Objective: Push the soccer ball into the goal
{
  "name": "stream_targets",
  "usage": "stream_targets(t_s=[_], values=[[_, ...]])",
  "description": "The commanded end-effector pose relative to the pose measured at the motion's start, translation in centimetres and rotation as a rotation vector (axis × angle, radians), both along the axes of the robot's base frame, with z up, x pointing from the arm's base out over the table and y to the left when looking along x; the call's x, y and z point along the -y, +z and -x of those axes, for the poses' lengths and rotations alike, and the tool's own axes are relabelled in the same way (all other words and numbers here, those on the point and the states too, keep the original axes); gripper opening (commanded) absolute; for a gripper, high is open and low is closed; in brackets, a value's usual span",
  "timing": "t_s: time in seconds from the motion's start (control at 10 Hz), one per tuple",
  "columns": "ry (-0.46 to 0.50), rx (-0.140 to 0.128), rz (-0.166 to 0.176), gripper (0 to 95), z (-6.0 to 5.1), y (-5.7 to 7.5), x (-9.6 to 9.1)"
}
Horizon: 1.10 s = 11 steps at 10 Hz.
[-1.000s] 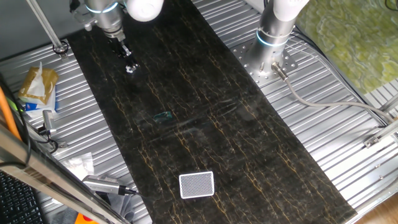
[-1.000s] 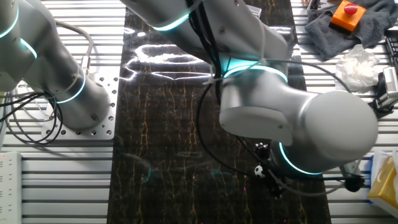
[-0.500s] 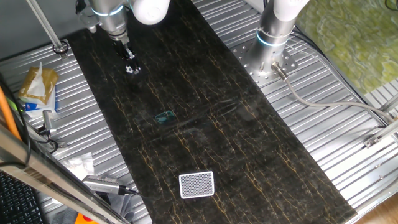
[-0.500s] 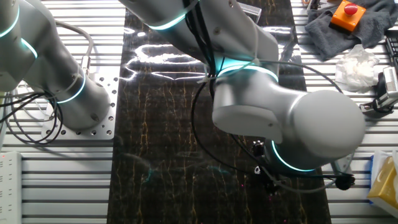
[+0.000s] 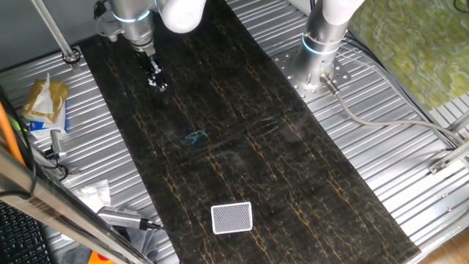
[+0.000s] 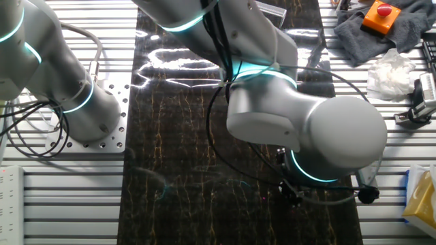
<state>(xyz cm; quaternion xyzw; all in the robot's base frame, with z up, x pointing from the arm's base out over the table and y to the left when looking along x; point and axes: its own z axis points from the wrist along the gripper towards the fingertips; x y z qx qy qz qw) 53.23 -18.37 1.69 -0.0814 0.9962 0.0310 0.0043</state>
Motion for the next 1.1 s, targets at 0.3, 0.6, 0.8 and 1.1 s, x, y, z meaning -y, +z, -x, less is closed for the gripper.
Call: stream_targets(t_s=[0.3,0.6,0.8,1.1], values=[[-0.171,0.002,-0.05,76.0,-2.5,0.3,-7.3],[-0.183,-0.003,-0.035,57.0,-3.0,1.0,-8.6],[-0.163,0.006,-0.025,57.0,-3.0,1.0,-8.6],[-0.142,0.014,0.001,57.0,-3.0,1.3,-8.5]])
